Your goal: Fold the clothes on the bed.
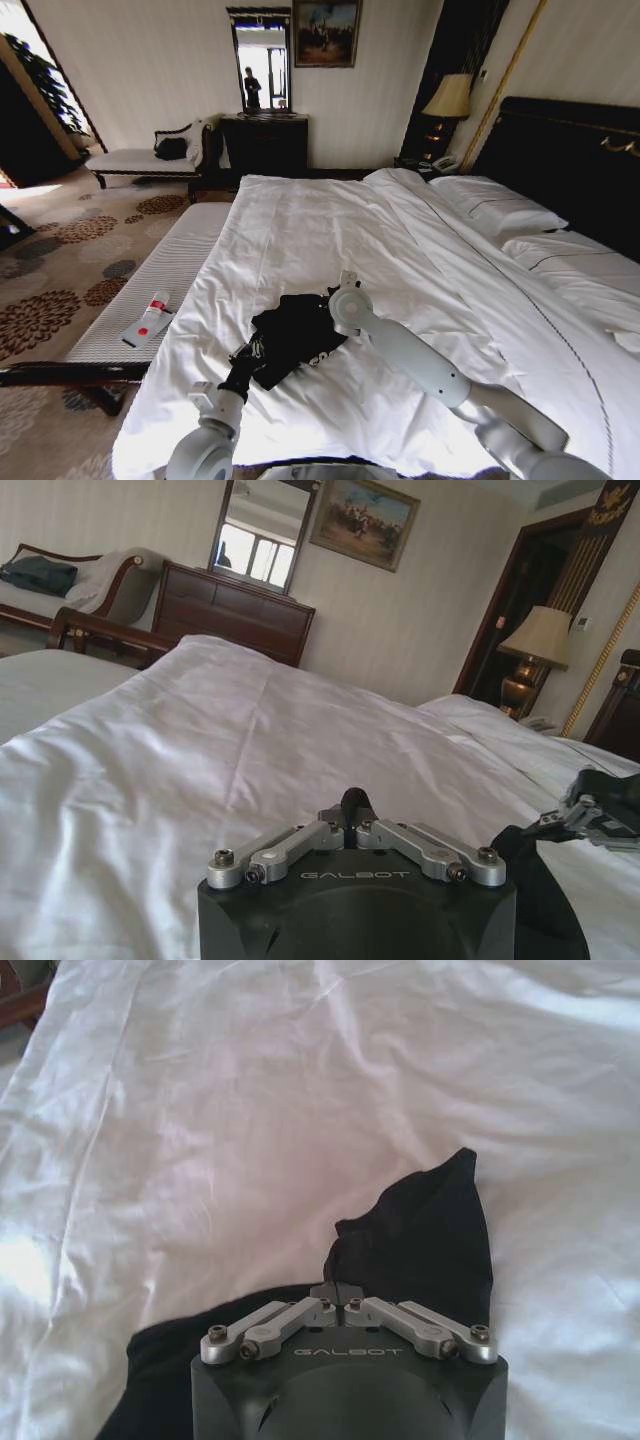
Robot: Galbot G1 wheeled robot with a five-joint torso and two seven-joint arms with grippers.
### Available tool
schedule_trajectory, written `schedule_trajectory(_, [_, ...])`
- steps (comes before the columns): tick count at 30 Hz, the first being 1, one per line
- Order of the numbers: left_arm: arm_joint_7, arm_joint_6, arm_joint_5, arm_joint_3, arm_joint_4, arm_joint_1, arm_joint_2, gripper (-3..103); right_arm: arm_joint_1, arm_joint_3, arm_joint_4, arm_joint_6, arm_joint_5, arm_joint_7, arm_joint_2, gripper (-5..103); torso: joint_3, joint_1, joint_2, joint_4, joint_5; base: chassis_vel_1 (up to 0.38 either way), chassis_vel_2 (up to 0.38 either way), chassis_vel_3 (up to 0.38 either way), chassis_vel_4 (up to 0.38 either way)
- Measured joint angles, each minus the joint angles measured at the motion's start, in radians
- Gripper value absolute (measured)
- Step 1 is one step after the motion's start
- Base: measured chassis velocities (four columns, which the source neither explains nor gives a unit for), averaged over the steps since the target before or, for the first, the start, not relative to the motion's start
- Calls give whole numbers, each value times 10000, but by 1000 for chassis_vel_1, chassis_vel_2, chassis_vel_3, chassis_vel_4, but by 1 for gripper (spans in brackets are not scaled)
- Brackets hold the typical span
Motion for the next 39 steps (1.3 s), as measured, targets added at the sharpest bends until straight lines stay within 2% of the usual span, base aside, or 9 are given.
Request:
schedule_trajectory(5, [-236, 508, -955, -360, 811, -1602, 611, 0, -93, 972, 382, 338, -196, -738, -156, 0, 1, 1, -1, -1, -4, 0, 0, 0, 0])
schedule_trajectory(8, [-411, 924, -1922, -637, 1270, -3316, 1353, 0, -285, 1900, 949, 1000, -662, -1642, -141, 0, 2, 1, -2, -1, -2, 0, 0, 0, 0])
schedule_trajectory(11, [-433, 1059, -2345, -669, 1470, -4107, 1853, 0, -468, 2479, 1385, 1263, -720, -1960, -110, 0, 2, 2, -2, 1, -1, 0, 0, 0, 0])
schedule_trajectory(14, [-440, 1161, -2762, -379, 1716, -5188, 2613, 0, -755, 3250, 2133, 1500, -697, -2328, -226, 0, 1, 2, -2, 2, -2, 0, 0, 0, 0])
schedule_trajectory(19, [-406, 1204, -3171, 276, 1793, -6209, 3176, 0, -1164, 3935, 3116, 1794, -523, -2533, -613, 0, 0, 2, -2, 0, 1, 0, 0, 0, 0])
schedule_trajectory(25, [-337, 1228, -2916, 475, 1580, -5650, 2912, 0, -2609, 4469, 3723, 1703, -511, -2474, -967, 0, -1, 2, -2, 0, 0, 0, 0, 0, 0])
schedule_trajectory(28, [-226, 1182, -2299, 571, 1198, -4399, 2299, 0, -4196, 4452, 3764, 1448, -1303, -2470, -1073, 0, -1, 0, -1, -1, 1, 0, 0, 0, 0])
schedule_trajectory(33, [-204, 1138, -1567, 812, 779, -3125, 1588, 0, -5466, 4160, 3660, 1174, -1936, -2279, -804, 0, -2, -3, 2, 3, 1, 0, 0, 0, 0])
schedule_trajectory(39, [-379, 1236, -1455, 688, 903, -3094, 1496, 0, -6002, 3561, 3121, 1158, -2305, -2030, -812, 0, -2, -2, 1, 2, 0, 0, 0, 0, 0])
